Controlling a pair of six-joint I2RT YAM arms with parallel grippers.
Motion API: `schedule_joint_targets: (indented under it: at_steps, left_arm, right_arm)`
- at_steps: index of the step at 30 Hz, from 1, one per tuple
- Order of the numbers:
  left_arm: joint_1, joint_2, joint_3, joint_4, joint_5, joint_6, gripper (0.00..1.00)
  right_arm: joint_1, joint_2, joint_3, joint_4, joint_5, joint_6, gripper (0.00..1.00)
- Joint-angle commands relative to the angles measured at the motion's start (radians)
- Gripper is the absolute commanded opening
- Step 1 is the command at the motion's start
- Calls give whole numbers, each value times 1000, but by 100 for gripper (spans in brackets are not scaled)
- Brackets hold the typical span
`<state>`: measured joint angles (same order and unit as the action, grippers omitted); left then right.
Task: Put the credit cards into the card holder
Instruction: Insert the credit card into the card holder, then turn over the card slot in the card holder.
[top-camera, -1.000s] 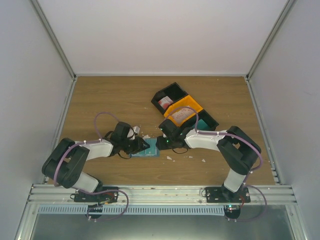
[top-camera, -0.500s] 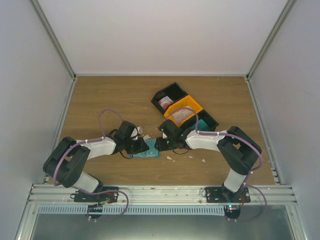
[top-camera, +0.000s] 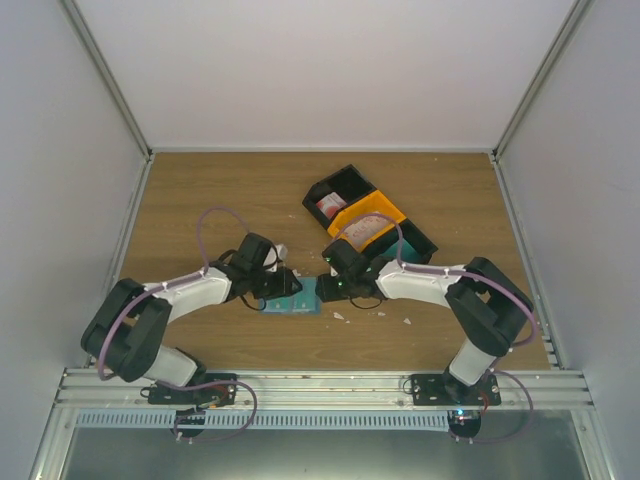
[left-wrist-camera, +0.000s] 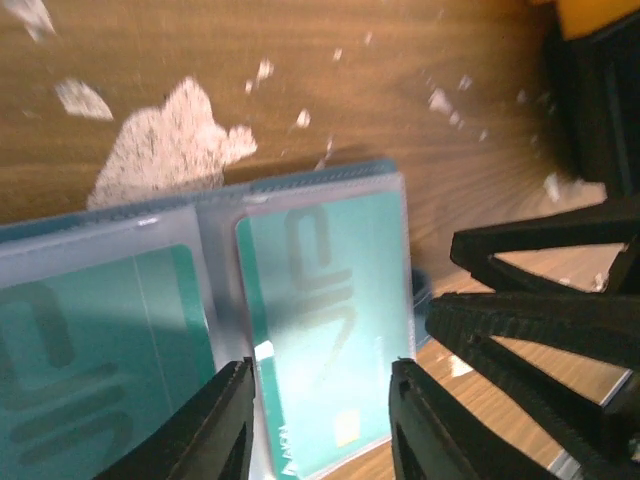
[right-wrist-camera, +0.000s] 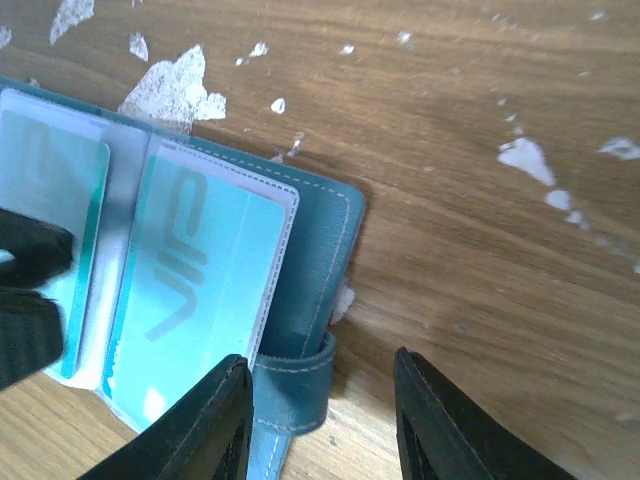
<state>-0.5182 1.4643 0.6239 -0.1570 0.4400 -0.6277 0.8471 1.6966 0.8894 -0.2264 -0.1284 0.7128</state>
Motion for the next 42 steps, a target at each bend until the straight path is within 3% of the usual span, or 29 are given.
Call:
schedule_joint_targets:
  at_steps: [1, 4, 8, 13, 19, 33, 42]
  left_arm:
    - [-6, -82, 58, -90, -113, 41, 44]
    - [0, -120, 70, -138, -180, 35, 52]
    - [36, -171, 51, -184, -254, 3, 53]
    - [125, -243, -27, -162, -219, -6, 43]
    - [177, -247, -71, -139, -129, 15, 34]
    - [198, -216, -113, -108, -66, 50, 36]
    - [198, -189, -119, -86, -13, 68, 28]
  right_arm:
    - [2, -56, 39, -89, 99, -7, 41]
    - [20, -47, 75, -116, 126, -28, 41]
    - [69, -8, 130, -117, 127, -79, 41]
    - [147, 93, 229, -101, 105, -153, 42]
    - [168, 201, 311, -107, 51, -162, 33]
    - [167, 285, 339, -180, 86, -121, 18]
    - [165, 303, 341, -188, 85, -114, 15]
